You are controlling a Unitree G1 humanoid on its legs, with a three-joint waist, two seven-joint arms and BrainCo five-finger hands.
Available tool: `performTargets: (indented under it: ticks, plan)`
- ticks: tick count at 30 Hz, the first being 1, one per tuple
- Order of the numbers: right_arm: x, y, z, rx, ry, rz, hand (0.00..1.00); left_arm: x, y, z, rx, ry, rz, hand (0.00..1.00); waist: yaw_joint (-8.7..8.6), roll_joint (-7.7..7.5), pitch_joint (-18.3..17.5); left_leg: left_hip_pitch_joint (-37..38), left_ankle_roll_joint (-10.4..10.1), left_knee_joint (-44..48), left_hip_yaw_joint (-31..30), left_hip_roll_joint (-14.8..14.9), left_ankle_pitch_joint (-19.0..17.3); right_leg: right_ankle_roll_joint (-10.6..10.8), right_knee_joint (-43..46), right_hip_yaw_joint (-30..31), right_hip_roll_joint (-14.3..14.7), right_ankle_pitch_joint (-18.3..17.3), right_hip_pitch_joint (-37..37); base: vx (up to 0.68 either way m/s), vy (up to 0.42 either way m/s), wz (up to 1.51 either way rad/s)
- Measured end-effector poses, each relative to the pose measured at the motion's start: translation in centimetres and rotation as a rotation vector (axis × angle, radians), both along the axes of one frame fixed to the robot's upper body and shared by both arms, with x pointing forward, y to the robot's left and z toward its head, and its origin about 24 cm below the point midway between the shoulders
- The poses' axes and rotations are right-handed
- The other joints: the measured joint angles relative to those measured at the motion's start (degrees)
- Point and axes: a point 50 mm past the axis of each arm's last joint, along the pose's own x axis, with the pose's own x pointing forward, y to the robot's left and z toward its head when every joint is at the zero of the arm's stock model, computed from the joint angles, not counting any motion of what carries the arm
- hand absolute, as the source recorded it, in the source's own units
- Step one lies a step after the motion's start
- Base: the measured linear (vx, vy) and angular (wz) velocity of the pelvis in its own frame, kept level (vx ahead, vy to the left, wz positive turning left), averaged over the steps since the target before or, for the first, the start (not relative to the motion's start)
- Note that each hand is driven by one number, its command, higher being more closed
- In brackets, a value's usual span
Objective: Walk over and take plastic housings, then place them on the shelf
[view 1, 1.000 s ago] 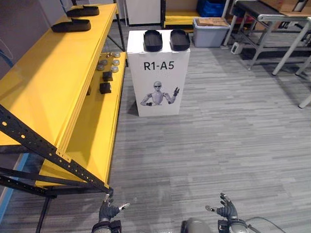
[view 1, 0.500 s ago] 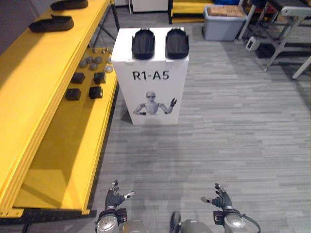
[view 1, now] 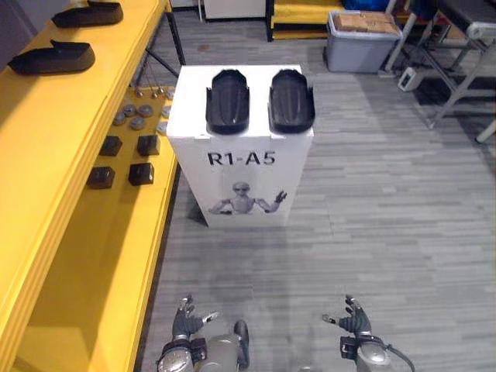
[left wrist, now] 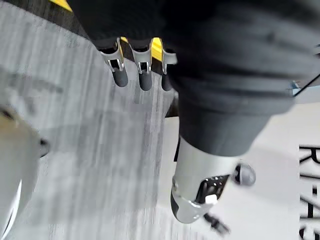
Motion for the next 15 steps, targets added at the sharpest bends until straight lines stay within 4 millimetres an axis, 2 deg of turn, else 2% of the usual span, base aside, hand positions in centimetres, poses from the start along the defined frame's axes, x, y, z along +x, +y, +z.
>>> performTargets:
  ticks: [2,4,6,7,8,9,10,11,12,13,14,15]
  plan:
    - [-0.4,0.5,-0.2,0.009,0.012,0.016,0.0,0.4,0.3,0.2,0.013,-0.012,0.0,0.0,-0.13,0.11,-0.05,5.19,0.1,-2.08,-1.64,-0.12,-1.49,-1.31,2.96,-0.65,-0.46,-0.48,-5.04,0.49,0.013,0.5]
    - [-0.6,0.8,-0.2,0.019,0.01,0.017,0.0,0.9,0.2,0.5,0.006,-0.03,0.002,0.0,-0.94,0.2,-0.09,9.11,-0.43,-4.71,-3.87,0.25,-2.15,-1.94,-2.07,-2.3,-0.43,-0.9,-9.52,0.53,-0.052,0.56]
    - [-0.7,0.9,-0.4,0.027,0.016,0.021,0.0,1.2,0.0,0.6,-0.01,-0.041,0.009,0.0,-1.94,0.72,0.02,13.15,-0.71,-7.18,-6.03,2.08,-2.44,-2.53,-19.69,-3.05,2.13,-0.95,-11.67,0.48,-0.126,0.58]
    - [-0.8,0.9,-0.4,0.028,0.02,0.02,0.0,1.1,0.0,0.6,-0.009,-0.041,0.01,0.0,-2.26,0.83,-0.11,13.57,-1.41,-7.21,-6.7,2.45,-2.84,-3.35,-25.77,-2.63,3.09,-0.01,-11.47,0.48,-0.167,0.56]
    - [-1.2,0.8,-0.6,0.027,0.03,0.015,0.0,1.0,0.2,0.6,-0.003,-0.04,0.011,0.0,-2.73,0.22,-0.66,14.16,-3.09,-7.17,-7.41,2.9,-3.85,-5.28,-34.92,-0.88,4.47,3.81,-10.75,0.51,-0.213,0.69]
    - [-1.9,0.5,-0.9,0.022,0.055,0.009,0.0,0.9,0.0,0.3,-0.009,-0.027,0.009,0.0,-2.85,0.66,-0.95,15.63,-5.87,-7.02,-8.79,3.85,-5.78,-8.45,-36.42,-0.33,5.57,10.88,-9.82,0.52,-0.216,0.49]
    - [-2.1,0.4,-1.1,0.021,0.076,0.007,0.0,0.8,-0.4,0.2,-0.024,-0.021,0.012,0.0,-2.17,1.83,-1.64,15.9,-6.45,-6.43,-8.7,5.52,-5.68,-8.95,-36.28,-0.96,6.63,10.84,-9.6,0.51,-0.228,0.3]
    - [-2.0,0.4,-1.0,0.02,0.068,0.007,0.0,0.8,-0.8,0.1,-0.035,-0.021,0.015,0.0,-1.96,2.59,-2.11,14.83,-7.12,-4.25,-8.49,6.46,-5.28,-9.4,-36.75,-1.99,7.15,10.54,-8.92,0.47,-0.211,0.18]
    - [-1.7,0.4,-0.9,0.02,0.057,0.004,0.0,0.8,-1.2,0.1,-0.05,-0.023,0.016,0.0,-2.35,3.11,-2.14,12.48,-8.25,1.64,-8.26,7.35,-4.32,-10.01,-38.33,-3.5,7.29,10.03,-6.83,0.52,-0.265,0.42]
    - [-1.7,0.5,-0.8,0.027,0.051,0.004,0.0,1.0,-1.5,0.2,-0.061,-0.033,0.016,0.0,-2.7,3.37,-2.03,10.04,-8.77,8.62,-7.69,8.13,-3.02,-10.13,-40.41,-4.28,7.7,9.96,-4.26,0.47,-0.242,0.51]
    - [-1.5,1.0,-0.6,0.039,0.033,0.007,0.0,1.3,-1.8,0.4,-0.07,-0.048,0.017,0.0,-2.45,3.24,-1.95,5.62,-9.47,19.51,-5.77,10.28,-0.13,-10.52,-43.92,-4.64,8.11,9.78,0.0,0.35,-0.182,0.3]
    - [-1.3,1.2,-0.5,0.045,0.022,0.009,0.0,1.3,-1.9,0.5,-0.075,-0.052,0.019,0.0,-1.89,3.28,-2.09,3.51,-9.39,24.29,-3.35,12.07,-1.29,-10.64,-46.05,-4.62,8.46,9.78,2.67,0.31,-0.115,0.07]
